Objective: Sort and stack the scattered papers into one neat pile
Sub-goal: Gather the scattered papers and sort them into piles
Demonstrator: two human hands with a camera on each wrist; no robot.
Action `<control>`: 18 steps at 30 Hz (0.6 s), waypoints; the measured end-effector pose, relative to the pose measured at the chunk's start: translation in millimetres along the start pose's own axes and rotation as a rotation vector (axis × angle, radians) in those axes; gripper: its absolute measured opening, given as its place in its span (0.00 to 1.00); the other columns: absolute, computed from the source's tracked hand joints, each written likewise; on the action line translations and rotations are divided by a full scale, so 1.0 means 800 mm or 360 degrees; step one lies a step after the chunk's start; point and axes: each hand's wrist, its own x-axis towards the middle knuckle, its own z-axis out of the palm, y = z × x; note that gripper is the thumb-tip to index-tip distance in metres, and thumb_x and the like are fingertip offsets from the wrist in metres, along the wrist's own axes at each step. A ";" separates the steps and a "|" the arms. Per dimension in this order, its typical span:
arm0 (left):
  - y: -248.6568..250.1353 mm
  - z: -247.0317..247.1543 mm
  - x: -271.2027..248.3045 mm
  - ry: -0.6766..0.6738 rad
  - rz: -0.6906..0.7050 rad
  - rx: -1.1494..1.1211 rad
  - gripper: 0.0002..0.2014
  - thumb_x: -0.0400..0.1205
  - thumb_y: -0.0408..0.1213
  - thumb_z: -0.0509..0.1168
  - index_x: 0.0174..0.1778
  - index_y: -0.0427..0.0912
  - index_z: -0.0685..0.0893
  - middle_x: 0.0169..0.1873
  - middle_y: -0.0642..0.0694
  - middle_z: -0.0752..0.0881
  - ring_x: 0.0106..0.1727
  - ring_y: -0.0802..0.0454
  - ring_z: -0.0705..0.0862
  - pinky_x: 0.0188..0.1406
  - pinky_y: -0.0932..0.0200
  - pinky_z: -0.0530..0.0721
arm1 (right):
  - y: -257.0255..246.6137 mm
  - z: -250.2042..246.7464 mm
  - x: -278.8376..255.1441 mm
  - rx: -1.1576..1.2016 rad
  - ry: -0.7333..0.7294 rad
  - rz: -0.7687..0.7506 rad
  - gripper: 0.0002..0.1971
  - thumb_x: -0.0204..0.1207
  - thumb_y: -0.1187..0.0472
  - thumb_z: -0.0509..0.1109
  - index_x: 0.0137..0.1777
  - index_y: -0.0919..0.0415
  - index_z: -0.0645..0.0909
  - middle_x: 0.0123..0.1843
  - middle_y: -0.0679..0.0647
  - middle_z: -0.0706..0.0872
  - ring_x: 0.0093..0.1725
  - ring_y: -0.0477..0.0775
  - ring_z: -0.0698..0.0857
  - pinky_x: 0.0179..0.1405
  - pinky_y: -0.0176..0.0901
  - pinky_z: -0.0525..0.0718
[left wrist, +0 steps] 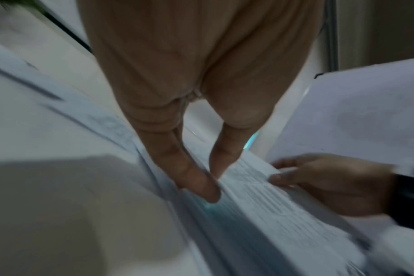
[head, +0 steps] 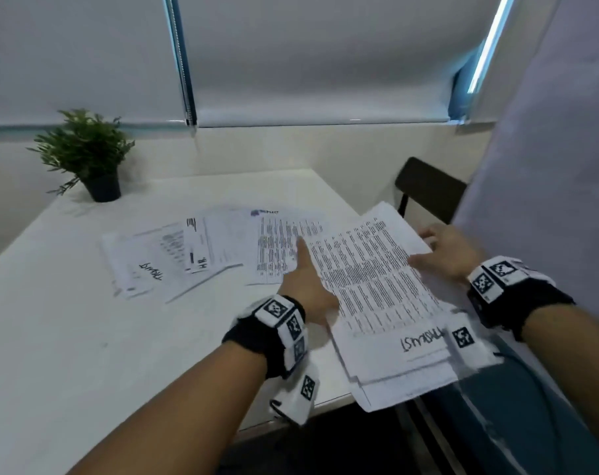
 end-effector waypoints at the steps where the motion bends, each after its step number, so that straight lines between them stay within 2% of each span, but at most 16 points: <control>1: 0.004 0.011 -0.002 -0.0024 0.0028 0.0117 0.56 0.75 0.35 0.76 0.88 0.50 0.41 0.50 0.36 0.90 0.44 0.39 0.90 0.40 0.52 0.90 | 0.002 0.000 0.003 -0.0133 -0.0040 0.0017 0.28 0.69 0.52 0.85 0.68 0.57 0.83 0.65 0.58 0.89 0.62 0.62 0.88 0.66 0.59 0.85; 2: 0.007 0.018 -0.002 -0.0035 0.0077 0.0258 0.47 0.75 0.37 0.76 0.85 0.46 0.56 0.55 0.37 0.88 0.46 0.42 0.88 0.40 0.54 0.89 | 0.004 0.001 0.004 -0.0247 -0.0073 0.0035 0.29 0.70 0.51 0.85 0.70 0.58 0.82 0.67 0.58 0.89 0.64 0.62 0.87 0.67 0.56 0.84; 3: 0.011 0.019 -0.005 -0.0019 0.0117 0.0360 0.36 0.75 0.39 0.76 0.78 0.42 0.67 0.58 0.37 0.87 0.46 0.44 0.86 0.41 0.56 0.87 | 0.003 0.001 0.005 -0.0334 -0.0074 0.0053 0.30 0.72 0.51 0.84 0.72 0.59 0.81 0.69 0.59 0.88 0.66 0.62 0.86 0.68 0.54 0.83; 4: 0.012 0.014 -0.005 0.0009 0.0156 0.0405 0.30 0.77 0.39 0.74 0.74 0.40 0.71 0.61 0.37 0.85 0.46 0.45 0.85 0.43 0.57 0.87 | 0.000 0.001 0.005 -0.0383 -0.0041 0.0049 0.30 0.74 0.51 0.83 0.73 0.60 0.81 0.70 0.60 0.87 0.67 0.63 0.85 0.68 0.52 0.82; 6: 0.009 -0.008 -0.001 0.0071 0.0206 0.0425 0.29 0.79 0.37 0.70 0.77 0.40 0.71 0.63 0.37 0.82 0.50 0.43 0.88 0.49 0.53 0.89 | -0.015 -0.003 0.000 -0.0415 0.0068 -0.0004 0.27 0.76 0.50 0.80 0.72 0.60 0.81 0.68 0.60 0.88 0.66 0.63 0.85 0.63 0.49 0.81; 8: 0.002 -0.044 0.002 0.0152 0.0194 0.0476 0.28 0.80 0.37 0.69 0.78 0.41 0.74 0.66 0.37 0.81 0.61 0.41 0.87 0.59 0.48 0.88 | -0.046 -0.006 -0.006 -0.0387 0.0103 -0.0139 0.23 0.76 0.48 0.80 0.67 0.57 0.83 0.62 0.57 0.89 0.59 0.60 0.86 0.56 0.46 0.80; 9: -0.004 -0.064 0.004 0.0195 0.0169 0.0508 0.26 0.80 0.38 0.69 0.77 0.41 0.76 0.69 0.38 0.81 0.65 0.41 0.85 0.62 0.51 0.86 | -0.064 -0.004 -0.008 -0.0361 0.0078 -0.0222 0.20 0.75 0.47 0.80 0.63 0.56 0.84 0.58 0.55 0.90 0.54 0.57 0.86 0.53 0.44 0.79; 11: -0.023 -0.102 0.009 0.0304 0.0098 0.0583 0.24 0.81 0.41 0.69 0.74 0.44 0.80 0.72 0.41 0.80 0.68 0.43 0.83 0.59 0.60 0.81 | -0.106 0.007 -0.013 -0.0259 -0.0038 -0.0375 0.17 0.74 0.45 0.81 0.56 0.54 0.85 0.49 0.51 0.90 0.46 0.52 0.87 0.46 0.42 0.79; 13: -0.046 -0.136 0.012 0.0374 -0.0027 0.0643 0.21 0.81 0.44 0.70 0.71 0.46 0.83 0.72 0.43 0.80 0.67 0.44 0.83 0.55 0.59 0.79 | -0.150 0.025 -0.014 -0.0176 -0.0178 -0.0486 0.17 0.73 0.43 0.80 0.53 0.52 0.86 0.46 0.50 0.90 0.43 0.47 0.87 0.41 0.41 0.80; 15: -0.073 -0.166 0.016 0.0415 -0.0171 0.0706 0.18 0.80 0.45 0.70 0.65 0.45 0.86 0.67 0.41 0.83 0.67 0.42 0.83 0.57 0.56 0.80 | -0.191 0.051 -0.012 -0.0221 -0.0334 -0.0588 0.18 0.74 0.40 0.78 0.53 0.52 0.87 0.50 0.49 0.89 0.47 0.49 0.88 0.47 0.44 0.83; 16: -0.085 -0.181 0.017 0.0433 -0.0245 0.0741 0.14 0.80 0.45 0.69 0.59 0.46 0.87 0.60 0.41 0.85 0.66 0.41 0.84 0.57 0.56 0.81 | -0.209 0.065 -0.010 -0.0269 -0.0404 -0.0625 0.19 0.75 0.39 0.77 0.54 0.53 0.87 0.52 0.50 0.89 0.51 0.51 0.88 0.52 0.46 0.85; 18: -0.110 -0.211 0.021 0.0486 -0.0365 0.0804 0.08 0.79 0.44 0.68 0.48 0.45 0.85 0.50 0.42 0.84 0.58 0.41 0.86 0.56 0.55 0.83 | -0.242 0.093 -0.002 -0.0304 -0.0506 -0.0663 0.20 0.76 0.39 0.77 0.56 0.55 0.88 0.55 0.51 0.89 0.53 0.53 0.88 0.53 0.46 0.86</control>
